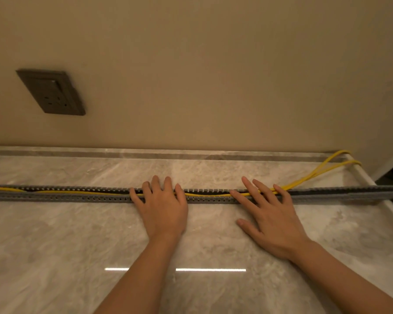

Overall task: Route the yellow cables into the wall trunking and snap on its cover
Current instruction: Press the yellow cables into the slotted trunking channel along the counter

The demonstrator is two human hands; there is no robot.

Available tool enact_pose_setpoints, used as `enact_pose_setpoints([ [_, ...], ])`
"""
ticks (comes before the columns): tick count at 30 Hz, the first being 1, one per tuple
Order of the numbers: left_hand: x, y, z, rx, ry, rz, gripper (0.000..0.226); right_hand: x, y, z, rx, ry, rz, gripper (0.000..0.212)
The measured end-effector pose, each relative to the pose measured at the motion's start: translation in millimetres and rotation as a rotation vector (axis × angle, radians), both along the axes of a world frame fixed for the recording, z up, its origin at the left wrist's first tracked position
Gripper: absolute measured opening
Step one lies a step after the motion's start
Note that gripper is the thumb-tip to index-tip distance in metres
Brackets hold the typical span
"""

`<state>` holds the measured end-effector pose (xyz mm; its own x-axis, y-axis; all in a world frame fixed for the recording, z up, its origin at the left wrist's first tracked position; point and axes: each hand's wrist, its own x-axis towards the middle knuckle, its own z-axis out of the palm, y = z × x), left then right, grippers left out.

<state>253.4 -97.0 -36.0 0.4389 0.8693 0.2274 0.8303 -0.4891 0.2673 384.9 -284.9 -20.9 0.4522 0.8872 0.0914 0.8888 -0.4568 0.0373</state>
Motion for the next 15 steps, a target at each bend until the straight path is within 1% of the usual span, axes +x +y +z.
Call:
enact_pose_setpoints([
  [4, -2, 0, 2, -0.044, 0.001, -0.022, 0.042, -8, 0, -3, -0.033, 0.018, -0.017, 0.066],
  [7, -1, -1, 5, -0.035, -0.033, -0.04, 0.04, -11, 1, -5, 0.001, 0.075, -0.045, 0.066],
  [9, 0, -9, 8, 0.038, -0.078, -0.124, 0.037, -9, 2, -5, 0.043, 0.155, -0.052, 0.062],
  [11, 5, -21, 10, 0.093, -0.158, -0.269, 0.034, -7, 3, -3, 0.088, 0.258, -0.045, 0.055],
  [13, 18, -42, 14, 0.049, -0.204, -0.383, 0.034, -2, 0, 0, 0.114, 0.38, -0.026, 0.048],
  [15, 38, -62, 17, -0.03, -0.203, -0.426, 0.04, 5, -2, 6, 0.115, 0.492, -0.003, 0.047],
])
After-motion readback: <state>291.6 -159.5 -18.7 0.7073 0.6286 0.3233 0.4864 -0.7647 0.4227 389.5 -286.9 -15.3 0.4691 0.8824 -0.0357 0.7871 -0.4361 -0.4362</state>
